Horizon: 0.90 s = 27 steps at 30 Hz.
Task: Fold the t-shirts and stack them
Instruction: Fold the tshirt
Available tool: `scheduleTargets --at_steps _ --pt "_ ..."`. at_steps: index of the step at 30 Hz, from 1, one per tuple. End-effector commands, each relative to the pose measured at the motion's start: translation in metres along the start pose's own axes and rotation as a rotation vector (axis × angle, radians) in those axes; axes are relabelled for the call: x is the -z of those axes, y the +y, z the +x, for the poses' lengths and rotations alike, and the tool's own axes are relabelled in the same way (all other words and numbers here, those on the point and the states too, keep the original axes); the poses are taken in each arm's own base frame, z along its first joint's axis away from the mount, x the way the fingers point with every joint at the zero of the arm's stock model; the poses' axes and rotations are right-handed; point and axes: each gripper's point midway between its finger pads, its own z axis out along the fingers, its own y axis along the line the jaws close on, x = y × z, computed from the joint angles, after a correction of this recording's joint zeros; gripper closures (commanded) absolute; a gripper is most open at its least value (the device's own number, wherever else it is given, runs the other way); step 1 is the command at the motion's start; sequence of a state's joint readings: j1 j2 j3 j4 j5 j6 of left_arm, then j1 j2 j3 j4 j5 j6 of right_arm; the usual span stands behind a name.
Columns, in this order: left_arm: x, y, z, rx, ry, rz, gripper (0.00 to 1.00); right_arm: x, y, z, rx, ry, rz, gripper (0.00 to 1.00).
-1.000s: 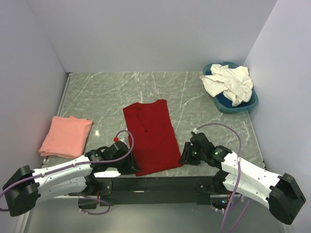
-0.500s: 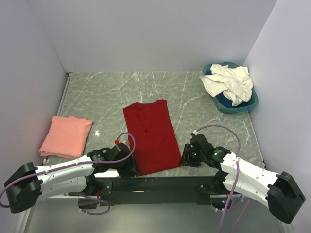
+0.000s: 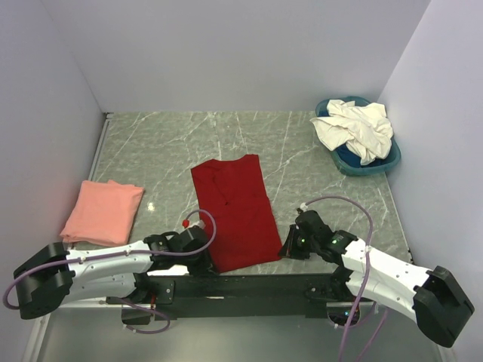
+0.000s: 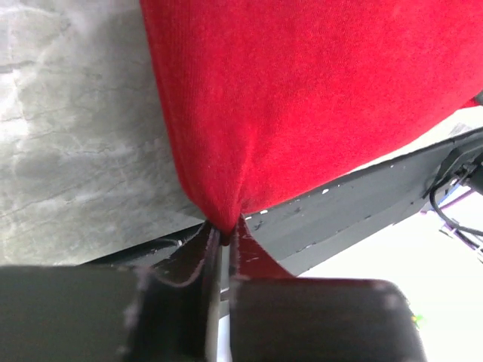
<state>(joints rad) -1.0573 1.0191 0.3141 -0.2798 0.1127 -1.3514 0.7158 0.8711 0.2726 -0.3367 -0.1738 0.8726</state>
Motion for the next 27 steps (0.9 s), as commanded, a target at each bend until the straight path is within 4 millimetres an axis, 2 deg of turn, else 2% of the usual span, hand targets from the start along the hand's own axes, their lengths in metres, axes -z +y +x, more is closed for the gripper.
scheduleTargets --at_steps 1,5,8,11,15,17,19,20,21,23,25,26,27 --pt "0.005 0.003 -0.014 -0.002 -0.078 -0.055 0.99 0.002 0.003 0.000 0.003 -0.012 -0.024 0.99" --pt "0.019 0.004 -0.015 -0.013 -0.087 -0.084 0.99 0.008 0.003 0.014 0.008 0.029 -0.062 1.00" --pt "0.033 0.007 -0.012 -0.013 -0.085 -0.092 0.99 0.010 -0.003 0.035 -0.001 0.080 -0.084 1.00" --pt "0.037 0.014 -0.008 -0.010 -0.070 -0.102 0.99 0.013 -0.003 0.055 -0.011 0.127 -0.122 1.00" --pt "0.042 0.021 0.001 -0.010 -0.040 -0.101 0.99 0.021 0.002 0.066 -0.030 0.145 -0.165 1.00" --pt "0.046 0.026 0.000 -0.020 -0.044 -0.123 0.99 0.030 0.016 0.057 -0.021 0.099 -0.213 1.00" --pt "0.054 0.015 -0.006 -0.043 -0.075 -0.107 0.99 0.039 0.019 0.047 -0.009 0.058 -0.201 1.00" --pt "0.058 0.013 -0.006 -0.047 -0.075 -0.107 0.99 0.049 0.030 0.032 0.014 -0.003 -0.209 1.00" --pt "0.063 0.003 -0.008 -0.055 -0.081 -0.084 0.99 0.053 0.028 0.029 0.022 -0.009 -0.181 1.00" --pt "0.066 -0.001 -0.022 -0.077 -0.151 -0.091 0.99 0.066 0.042 0.014 0.053 -0.060 -0.189 1.00" --pt "0.069 -0.009 -0.030 -0.102 -0.180 -0.086 1.00 0.068 0.041 0.002 0.081 -0.101 -0.135 1.00" --pt "0.070 -0.011 -0.038 -0.100 -0.200 -0.088 1.00 0.077 0.051 -0.007 0.090 -0.129 -0.148 1.00" --pt "0.072 -0.020 -0.044 -0.107 -0.215 -0.075 1.00 0.077 0.051 -0.012 0.097 -0.136 -0.117 1.00"
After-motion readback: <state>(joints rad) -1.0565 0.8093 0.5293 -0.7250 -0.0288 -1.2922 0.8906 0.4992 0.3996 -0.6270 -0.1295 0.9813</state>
